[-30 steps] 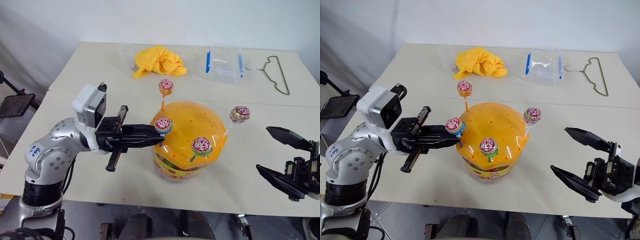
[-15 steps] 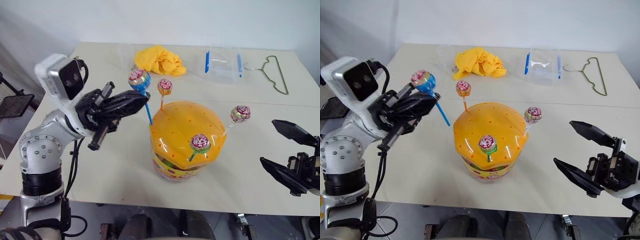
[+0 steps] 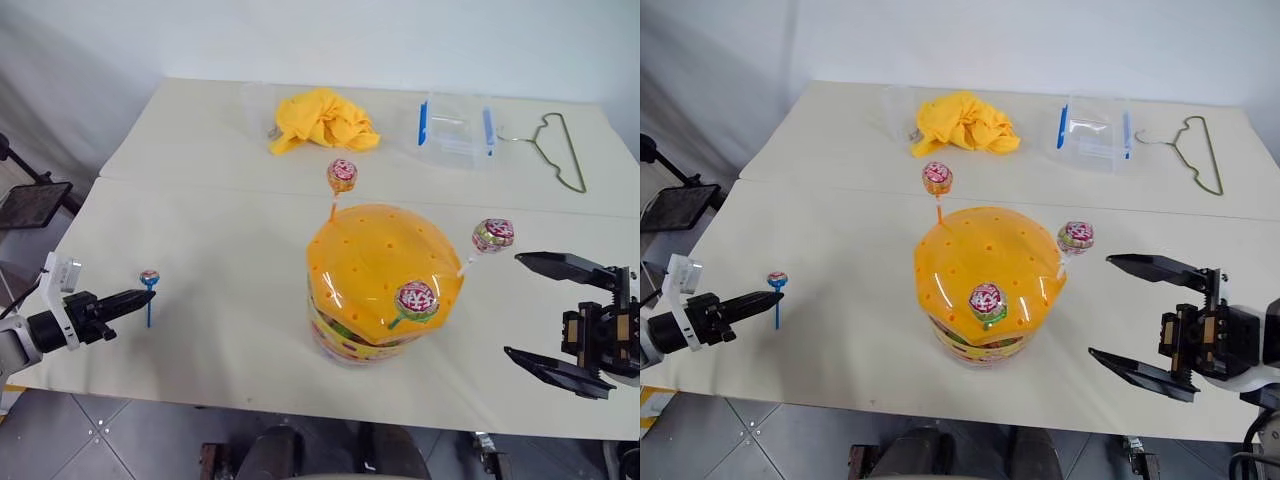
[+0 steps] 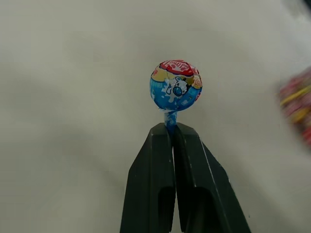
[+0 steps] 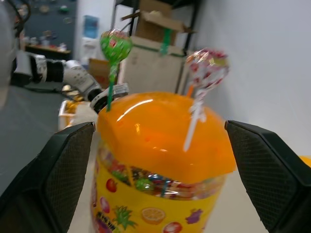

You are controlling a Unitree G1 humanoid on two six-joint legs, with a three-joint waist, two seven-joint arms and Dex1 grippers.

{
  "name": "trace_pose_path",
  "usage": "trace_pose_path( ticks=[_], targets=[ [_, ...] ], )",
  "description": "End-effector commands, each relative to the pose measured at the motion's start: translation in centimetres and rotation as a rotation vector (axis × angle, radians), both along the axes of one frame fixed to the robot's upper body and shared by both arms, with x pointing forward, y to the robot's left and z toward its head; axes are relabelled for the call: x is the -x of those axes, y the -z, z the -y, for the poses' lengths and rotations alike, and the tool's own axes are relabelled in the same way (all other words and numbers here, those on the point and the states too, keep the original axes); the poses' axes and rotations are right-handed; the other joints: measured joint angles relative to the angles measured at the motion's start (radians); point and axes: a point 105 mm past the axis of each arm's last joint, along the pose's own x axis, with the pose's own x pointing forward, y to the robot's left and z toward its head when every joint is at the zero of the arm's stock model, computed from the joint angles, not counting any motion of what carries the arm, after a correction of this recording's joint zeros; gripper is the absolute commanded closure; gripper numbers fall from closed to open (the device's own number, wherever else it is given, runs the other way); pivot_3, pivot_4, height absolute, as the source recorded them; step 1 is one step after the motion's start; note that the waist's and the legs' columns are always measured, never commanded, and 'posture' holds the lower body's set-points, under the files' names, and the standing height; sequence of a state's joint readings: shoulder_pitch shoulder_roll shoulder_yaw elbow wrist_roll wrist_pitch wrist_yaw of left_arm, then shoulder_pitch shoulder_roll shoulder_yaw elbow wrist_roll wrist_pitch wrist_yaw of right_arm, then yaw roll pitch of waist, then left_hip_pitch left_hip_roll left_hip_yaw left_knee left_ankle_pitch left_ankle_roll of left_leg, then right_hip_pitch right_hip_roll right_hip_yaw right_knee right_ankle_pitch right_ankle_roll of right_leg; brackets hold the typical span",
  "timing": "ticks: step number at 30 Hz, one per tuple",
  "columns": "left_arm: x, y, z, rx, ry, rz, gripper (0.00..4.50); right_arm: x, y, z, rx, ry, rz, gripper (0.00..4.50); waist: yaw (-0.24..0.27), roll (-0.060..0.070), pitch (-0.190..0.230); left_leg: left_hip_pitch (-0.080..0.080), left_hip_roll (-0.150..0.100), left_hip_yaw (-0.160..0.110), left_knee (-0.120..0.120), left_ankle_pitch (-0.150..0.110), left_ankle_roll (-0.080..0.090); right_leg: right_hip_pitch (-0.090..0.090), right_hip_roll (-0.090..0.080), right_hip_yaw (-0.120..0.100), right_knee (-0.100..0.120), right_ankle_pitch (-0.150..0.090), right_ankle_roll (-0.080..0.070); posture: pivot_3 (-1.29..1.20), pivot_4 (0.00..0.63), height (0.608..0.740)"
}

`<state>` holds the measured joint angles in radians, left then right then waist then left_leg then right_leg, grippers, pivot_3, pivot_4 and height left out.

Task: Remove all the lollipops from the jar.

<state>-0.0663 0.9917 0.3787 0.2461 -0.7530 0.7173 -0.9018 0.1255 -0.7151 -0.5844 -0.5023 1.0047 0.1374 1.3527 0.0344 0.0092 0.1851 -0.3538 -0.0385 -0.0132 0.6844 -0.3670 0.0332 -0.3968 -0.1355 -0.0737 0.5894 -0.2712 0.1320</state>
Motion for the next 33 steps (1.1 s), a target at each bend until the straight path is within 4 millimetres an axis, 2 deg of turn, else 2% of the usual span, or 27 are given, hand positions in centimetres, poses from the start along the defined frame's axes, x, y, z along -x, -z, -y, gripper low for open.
trace_pose_path(
  ticks=[1, 3, 7, 12, 16, 19, 20, 22, 24, 27, 30, 33],
  targets=[
    [0.8, 1.1, 0.0, -0.033, -0.024, -0.050, 4.48, 0.5, 0.5, 0.5, 0.051, -0.006, 0.011, 0.00, -0.007, 0.000, 0.000, 0.000, 0.000, 0.000, -0.001, 0.000, 0.000, 0.000, 0.000, 0.000, 0.000, 0.000, 0.000, 0.00, 0.150, 0.740],
    [1.3, 1.6, 0.4, -0.025, -0.020, -0.078, 4.48, 0.5, 0.8, 0.7, 0.069, -0.004, 0.008, 0.00, -0.012, 0.001, 0.000, 0.001, 0.001, 0.000, -0.002, -0.001, -0.001, 0.000, 0.000, 0.000, 0.000, 0.000, -0.001, 0.00, 0.150, 0.740],
    [1.7, 1.3, 0.5, -0.015, -0.019, -0.070, 3.55, 0.3, 0.7, 1.1, 0.061, 0.018, 0.016, 0.00, -0.023, 0.002, 0.000, 0.002, 0.003, 0.003, -0.002, -0.001, -0.003, -0.001, 0.002, 0.000, 0.000, -0.001, -0.002, 0.00, 0.150, 0.740],
    [1.6, -0.8, -1.4, -0.035, -0.009, 0.050, 2.08, 0.3, 0.0, 1.5, 0.024, 0.047, 0.021, 0.00, -0.020, 0.002, 0.001, 0.003, 0.004, 0.003, -0.002, 0.001, -0.004, -0.001, 0.002, 0.000, 0.001, -0.001, -0.002, 0.00, 0.150, 0.740],
    [2.1, -4.6, -2.7, 0.000, 0.082, 0.239, 2.08, 0.3, -1.4, 2.2, -0.052, 0.109, 0.037, 0.00, -0.017, 0.002, 0.001, 0.003, 0.005, 0.003, -0.002, 0.001, -0.005, -0.001, 0.002, -0.001, 0.001, -0.002, -0.003, 0.00, 0.150, 0.740],
    [2.0, -6.7, -2.8, 0.004, 0.160, 0.357, 2.08, 0.4, -2.3, 2.4, -0.114, 0.132, 0.033, 0.00, -0.011, 0.002, 0.001, 0.002, 0.005, 0.003, -0.002, 0.000, -0.005, -0.001, 0.002, -0.001, 0.001, -0.001, -0.003, 0.00, 0.150, 0.740],
    [1.6, -7.5, -2.4, -0.013, 0.198, 0.398, 1.90, 0.4, -2.8, 2.5, -0.143, 0.141, 0.036, 0.00, -0.010, 0.002, 0.001, 0.002, 0.005, 0.003, -0.002, 0.000, -0.005, -0.001, 0.001, -0.001, 0.001, -0.001, -0.003, 0.00, 0.150, 0.740],
    [0.6, -9.4, -0.5, 0.019, 0.289, 0.466, 1.47, 0.5, -3.7, 2.7, -0.187, 0.152, 0.044, 0.00, -0.005, 0.002, 0.001, 0.001, 0.004, 0.002, -0.002, 0.000, -0.004, -0.001, 0.001, -0.002, 0.002, -0.001, -0.003, 0.00, 0.150, 0.740],
    [-0.3, -11.1, 2.4, 0.056, 0.411, 0.533, 0.92, 0.5, -4.2, 2.6, -0.204, 0.150, 0.047, 0.00, -0.004, 0.001, 0.001, 0.001, 0.003, 0.001, -0.001, 0.001, -0.004, -0.001, 0.001, -0.003, 0.002, -0.001, -0.002, 0.00, 0.150, 0.740],
    [-1.2, -13.5, 9.0, 0.125, 0.663, 0.637, 0.02, 0.7, -5.0, 2.1, -0.229, 0.142, 0.049, 0.00, -0.003, 0.001, 0.001, 0.001, 0.001, 0.000, -0.001, 0.001, -0.003, 0.000, 0.001, -0.004, 0.002, -0.001, -0.001, 0.00, 0.150, 0.740],
    [-1.4, -15.3, 14.5, 0.184, 0.855, 0.695, 0.02, 0.8, -5.5, 1.6, -0.238, 0.123, 0.049, 0.00, -0.008, 0.001, 0.001, 0.000, -0.001, 0.001, 0.000, 0.002, -0.002, 0.000, 0.003, -0.004, 0.003, 0.000, 0.000, 0.00, 0.150, 0.740],
    [-1.7, -16.7, 18.5, 0.234, 0.978, 0.731, 0.02, 1.1, -5.9, 0.8, -0.247, 0.097, 0.045, 0.00, -0.012, -0.001, 0.002, 0.000, -0.002, 0.003, 0.001, 0.003, 0.000, 0.000, 0.005, -0.006, 0.003, 0.001, 0.001, 0.00, 0.150, 0.740]
  ],
)
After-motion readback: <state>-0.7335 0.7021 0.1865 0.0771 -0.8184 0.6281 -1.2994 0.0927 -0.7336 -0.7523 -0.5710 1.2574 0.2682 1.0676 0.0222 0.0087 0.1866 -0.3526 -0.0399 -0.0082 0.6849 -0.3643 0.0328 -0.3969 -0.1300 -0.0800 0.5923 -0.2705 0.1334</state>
